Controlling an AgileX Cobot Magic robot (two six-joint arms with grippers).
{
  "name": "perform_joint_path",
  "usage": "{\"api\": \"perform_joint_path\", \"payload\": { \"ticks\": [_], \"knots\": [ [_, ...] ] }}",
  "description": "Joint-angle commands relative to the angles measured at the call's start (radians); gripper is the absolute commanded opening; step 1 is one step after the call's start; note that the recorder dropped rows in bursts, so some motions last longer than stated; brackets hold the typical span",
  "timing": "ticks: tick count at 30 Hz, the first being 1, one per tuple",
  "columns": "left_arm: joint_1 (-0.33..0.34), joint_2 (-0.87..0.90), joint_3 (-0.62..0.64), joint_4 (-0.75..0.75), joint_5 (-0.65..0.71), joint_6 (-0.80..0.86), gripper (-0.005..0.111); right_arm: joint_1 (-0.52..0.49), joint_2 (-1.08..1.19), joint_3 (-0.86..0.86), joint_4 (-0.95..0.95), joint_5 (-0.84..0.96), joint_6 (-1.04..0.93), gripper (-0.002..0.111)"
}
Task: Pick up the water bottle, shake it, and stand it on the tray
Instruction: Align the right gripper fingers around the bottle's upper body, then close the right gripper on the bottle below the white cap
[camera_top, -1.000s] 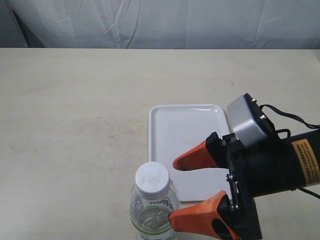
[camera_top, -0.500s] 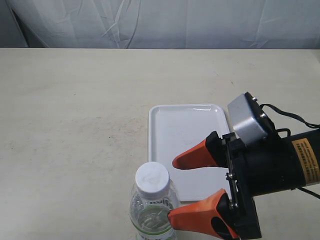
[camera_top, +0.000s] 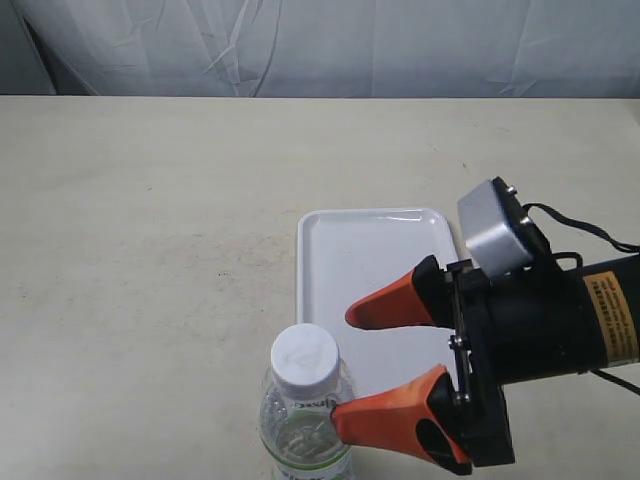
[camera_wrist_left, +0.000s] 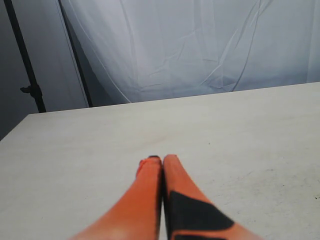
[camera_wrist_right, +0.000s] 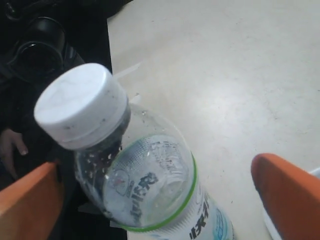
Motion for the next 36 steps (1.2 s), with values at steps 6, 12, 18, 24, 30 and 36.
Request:
{"api": "perform_joint_path", "payload": {
  "ticks": [6, 12, 18, 24, 30, 36],
  "knots": [
    [-0.007, -0.004, 0.003, -0.001, -0.012, -0.003, 0.002, 0.059, 0.001, 0.007, 0.002, -0.024, -0.007, 0.104],
    [-0.007, -0.004, 0.003, -0.001, -0.012, -0.003, 0.002, 0.185, 0.001, 0.007, 0.014, 0.155, -0.007, 0.104],
    [-0.007, -0.004, 0.003, -0.001, -0.012, -0.003, 0.002, 0.246, 0.001, 0.007, 0.071, 0.173, -0.009, 0.104],
    [-0.007, -0.004, 0.003, -0.001, -0.012, -0.003, 0.002, 0.296, 0.001, 0.007, 0.14, 0.218, -0.086, 0.104],
    [-0.007, -0.004, 0.003, -0.001, -0.012, -0.003, 0.002, 0.319, 0.001, 0.007, 0.148, 0.301, -0.096, 0.104],
    [-0.007, -0.004, 0.003, -0.001, -0.012, -0.003, 0.002, 0.319, 0.048, 0.007, 0.166, 0.308, -0.13, 0.104]
  ]
}}
